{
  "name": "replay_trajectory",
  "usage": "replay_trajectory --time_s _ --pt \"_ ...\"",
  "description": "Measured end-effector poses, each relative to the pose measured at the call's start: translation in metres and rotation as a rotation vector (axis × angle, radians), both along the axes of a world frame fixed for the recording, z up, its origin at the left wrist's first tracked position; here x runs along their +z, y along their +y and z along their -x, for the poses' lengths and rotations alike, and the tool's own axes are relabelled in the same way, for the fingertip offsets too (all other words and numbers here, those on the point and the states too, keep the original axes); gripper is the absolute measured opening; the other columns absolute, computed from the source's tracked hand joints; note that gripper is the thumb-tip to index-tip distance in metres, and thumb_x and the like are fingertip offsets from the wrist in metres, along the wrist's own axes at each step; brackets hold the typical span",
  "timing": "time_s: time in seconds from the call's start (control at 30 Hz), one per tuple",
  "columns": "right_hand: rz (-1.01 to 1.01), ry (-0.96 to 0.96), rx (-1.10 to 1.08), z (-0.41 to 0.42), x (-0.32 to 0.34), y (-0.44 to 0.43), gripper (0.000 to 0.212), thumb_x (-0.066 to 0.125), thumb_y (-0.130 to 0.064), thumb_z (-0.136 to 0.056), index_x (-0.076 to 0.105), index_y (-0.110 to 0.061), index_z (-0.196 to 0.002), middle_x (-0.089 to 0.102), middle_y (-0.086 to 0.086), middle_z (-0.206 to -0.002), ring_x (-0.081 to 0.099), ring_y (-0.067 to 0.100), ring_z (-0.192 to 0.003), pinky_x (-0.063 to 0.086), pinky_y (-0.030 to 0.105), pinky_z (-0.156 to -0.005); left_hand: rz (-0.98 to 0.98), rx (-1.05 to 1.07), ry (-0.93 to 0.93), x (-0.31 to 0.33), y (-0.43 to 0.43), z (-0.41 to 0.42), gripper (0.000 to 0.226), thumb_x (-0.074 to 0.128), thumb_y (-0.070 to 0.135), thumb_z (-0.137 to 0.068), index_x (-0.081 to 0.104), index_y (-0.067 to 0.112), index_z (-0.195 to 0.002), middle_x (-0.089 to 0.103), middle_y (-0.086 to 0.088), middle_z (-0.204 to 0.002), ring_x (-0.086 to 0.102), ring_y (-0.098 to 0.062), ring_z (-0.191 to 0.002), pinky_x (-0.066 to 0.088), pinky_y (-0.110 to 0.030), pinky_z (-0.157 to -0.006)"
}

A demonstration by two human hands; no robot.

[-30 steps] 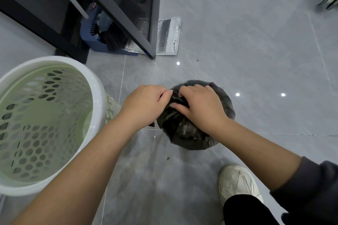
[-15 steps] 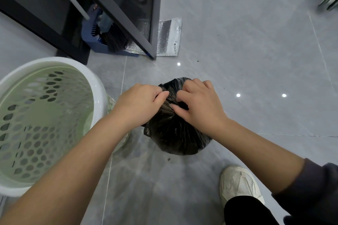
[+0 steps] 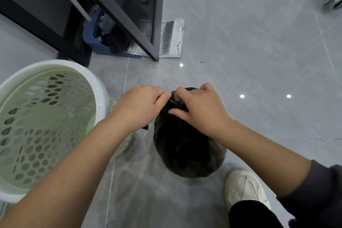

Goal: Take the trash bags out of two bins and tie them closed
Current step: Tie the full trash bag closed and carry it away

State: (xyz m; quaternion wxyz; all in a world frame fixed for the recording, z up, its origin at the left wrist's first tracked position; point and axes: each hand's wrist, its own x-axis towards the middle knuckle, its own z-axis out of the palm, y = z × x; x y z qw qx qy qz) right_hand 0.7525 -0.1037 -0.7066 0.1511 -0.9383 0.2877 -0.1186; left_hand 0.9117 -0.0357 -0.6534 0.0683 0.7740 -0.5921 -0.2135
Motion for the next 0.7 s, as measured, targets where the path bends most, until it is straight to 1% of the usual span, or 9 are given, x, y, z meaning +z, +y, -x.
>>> replay_trajectory --time_s 0.07,0.13,0.2,0.33,0.4,0.43,0.5,0.57,0.7 --pt "-0.05 0.02 0.033 0.002 -0.003 0.001 0.025 0.058 -0.042 -0.087 0.058 -0.021 -0.099 0.062 -0.006 -0.063 0.058 0.023 -0.06 0.041 0.037 -0.075 0.003 -0.006 -0.008 -0.001 0.001 -0.001 0.048 0.039 0.046 -0.095 0.043 0.016 -0.057 0.056 -0.002 -0.057 0.053 -0.02 -0.058 0.046 -0.039 -0.058" --pt "-0.023 0.007 0.022 0.003 -0.006 0.002 0.018 0.062 -0.037 -0.085 0.063 -0.02 -0.092 0.061 -0.004 -0.059 0.058 0.024 -0.058 0.04 0.036 -0.074 -0.004 -0.012 -0.01 -0.002 0.002 -0.002 0.048 0.04 0.045 -0.095 0.041 0.017 -0.056 0.053 -0.001 -0.054 0.051 -0.02 -0.057 0.044 -0.038 -0.057" --pt "0.037 0.0 -0.013 0.002 -0.008 0.003 0.021 0.067 -0.04 -0.079 0.061 -0.02 -0.079 0.058 -0.004 -0.06 0.057 0.024 -0.062 0.038 0.036 -0.071 -0.01 -0.007 0.003 -0.003 0.004 -0.003 0.049 0.041 0.045 -0.096 0.039 0.017 -0.056 0.048 -0.001 -0.052 0.048 -0.02 -0.056 0.041 -0.036 -0.056" --pt "0.123 -0.034 -0.015 -0.001 -0.004 0.0 0.028 0.072 -0.041 -0.072 0.059 -0.016 -0.069 0.055 0.001 -0.082 0.054 0.026 -0.083 0.038 0.041 -0.078 -0.018 0.008 0.026 -0.003 0.006 -0.004 0.049 0.041 0.044 -0.096 0.038 0.017 -0.056 0.045 -0.001 -0.051 0.045 -0.019 -0.053 0.035 -0.033 -0.052" --pt "0.119 -0.037 0.027 -0.004 -0.002 -0.002 0.026 0.071 -0.039 -0.073 0.06 -0.015 -0.069 0.058 0.002 -0.088 0.056 0.026 -0.09 0.036 0.039 -0.085 -0.015 0.024 0.034 -0.001 0.005 -0.004 0.049 0.041 0.045 -0.096 0.038 0.017 -0.056 0.051 -0.003 -0.054 0.048 -0.021 -0.055 0.039 -0.035 -0.053" --pt "0.108 -0.033 0.037 -0.005 -0.001 -0.002 0.025 0.07 -0.038 -0.074 0.06 -0.015 -0.069 0.059 0.002 -0.085 0.058 0.025 -0.086 0.037 0.039 -0.084 -0.009 0.026 0.03 0.0 0.005 -0.005 0.049 0.041 0.046 -0.095 0.038 0.017 -0.056 0.053 -0.004 -0.055 0.05 -0.022 -0.056 0.041 -0.036 -0.054" --pt "0.071 0.0 0.024 -0.008 0.001 -0.002 0.027 0.07 -0.039 -0.075 0.058 -0.015 -0.07 0.059 0.002 -0.073 0.059 0.025 -0.072 0.041 0.039 -0.074 -0.001 0.025 0.009 0.002 0.003 -0.006 0.049 0.041 0.045 -0.095 0.039 0.016 -0.056 0.054 -0.004 -0.056 0.05 -0.021 -0.057 0.042 -0.036 -0.056" --pt "0.027 0.044 -0.011 -0.01 0.005 0.0 0.031 0.065 -0.045 -0.08 0.056 -0.016 -0.08 0.062 0.001 -0.073 0.06 0.026 -0.07 0.04 0.037 -0.069 -0.007 0.029 -0.004 0.003 0.001 -0.007 0.049 0.041 0.045 -0.095 0.04 0.015 -0.057 0.054 -0.003 -0.057 0.049 -0.02 -0.059 0.042 -0.035 -0.057" --pt "-0.148 0.056 -0.042 -0.01 0.007 0.003 0.041 0.048 -0.057 -0.088 0.05 -0.024 -0.113 0.066 -0.004 -0.086 0.062 0.025 -0.078 0.042 0.032 -0.062 -0.022 0.028 -0.004 0.003 -0.001 -0.008 0.049 0.042 0.045 -0.096 0.038 0.018 -0.055 0.049 0.001 -0.055 0.045 -0.017 -0.057 0.038 -0.033 -0.055"
